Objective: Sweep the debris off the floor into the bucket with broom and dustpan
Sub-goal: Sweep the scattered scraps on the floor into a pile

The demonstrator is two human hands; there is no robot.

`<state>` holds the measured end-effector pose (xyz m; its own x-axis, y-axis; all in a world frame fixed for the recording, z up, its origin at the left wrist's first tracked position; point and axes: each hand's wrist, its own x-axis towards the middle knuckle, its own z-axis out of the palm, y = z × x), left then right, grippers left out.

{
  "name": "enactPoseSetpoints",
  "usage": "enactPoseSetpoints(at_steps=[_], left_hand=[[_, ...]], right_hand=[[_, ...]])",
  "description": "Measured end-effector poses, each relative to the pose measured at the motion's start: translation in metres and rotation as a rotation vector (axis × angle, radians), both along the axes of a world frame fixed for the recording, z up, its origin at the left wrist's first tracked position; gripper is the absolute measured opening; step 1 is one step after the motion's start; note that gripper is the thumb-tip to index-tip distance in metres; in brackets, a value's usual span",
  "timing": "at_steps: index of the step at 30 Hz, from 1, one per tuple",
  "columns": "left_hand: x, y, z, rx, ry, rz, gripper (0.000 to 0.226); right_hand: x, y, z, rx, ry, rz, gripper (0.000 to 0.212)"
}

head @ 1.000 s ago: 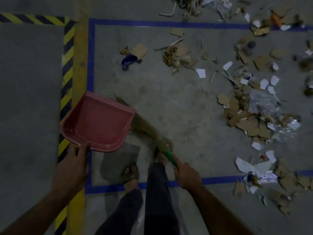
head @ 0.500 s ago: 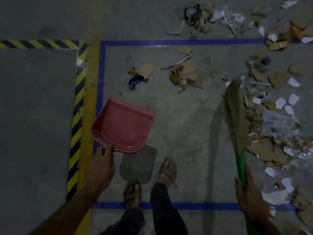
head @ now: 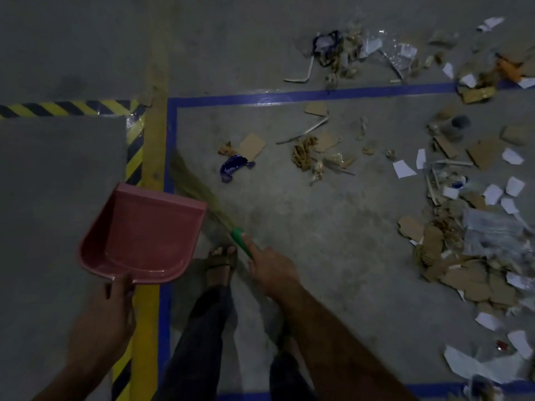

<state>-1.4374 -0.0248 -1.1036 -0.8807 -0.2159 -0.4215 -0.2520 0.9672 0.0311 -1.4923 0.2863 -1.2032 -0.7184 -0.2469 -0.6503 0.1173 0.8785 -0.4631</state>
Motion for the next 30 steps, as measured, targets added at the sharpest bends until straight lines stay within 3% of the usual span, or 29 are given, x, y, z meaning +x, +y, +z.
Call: enactPoseSetpoints(at_steps=[3, 9, 15, 19, 24, 30], left_hand=[[-0.037, -0.011, -0.021, 0.030, -0.038, -0.064, 0.046], [-0.109, 0.003, -0.037, 0.090, 0.005, -0.184, 0.043], [-0.166, 0.013, -0.045, 0.197, -0.012, -0.337, 0.044], [-0.194, 0.025, -0.035, 0.275, 0.030, -0.413, 0.051], [-0.212, 0.024, -0.019, 0.293, 0.028, -0.402, 0.041], [-0.229, -0.003, 0.014, 0.226, 0.033, -0.387, 0.033]], right_hand=[[-0.029, -0.012, -0.033, 0.021, -0.088, -0.084, 0.063], [-0.011, 0.052, -0.074, 0.111, -0.201, -0.609, 0.067], [0.010, 0.166, -0.062, 0.181, -0.203, -1.061, 0.075], [0.000, 0.215, -0.026, 0.222, -0.130, -1.286, 0.068], [0.012, 0.174, 0.061, 0.145, 0.030, -1.267, 0.060], [0.016, 0.071, 0.094, 0.095, -0.049, -0.826, 0.063]])
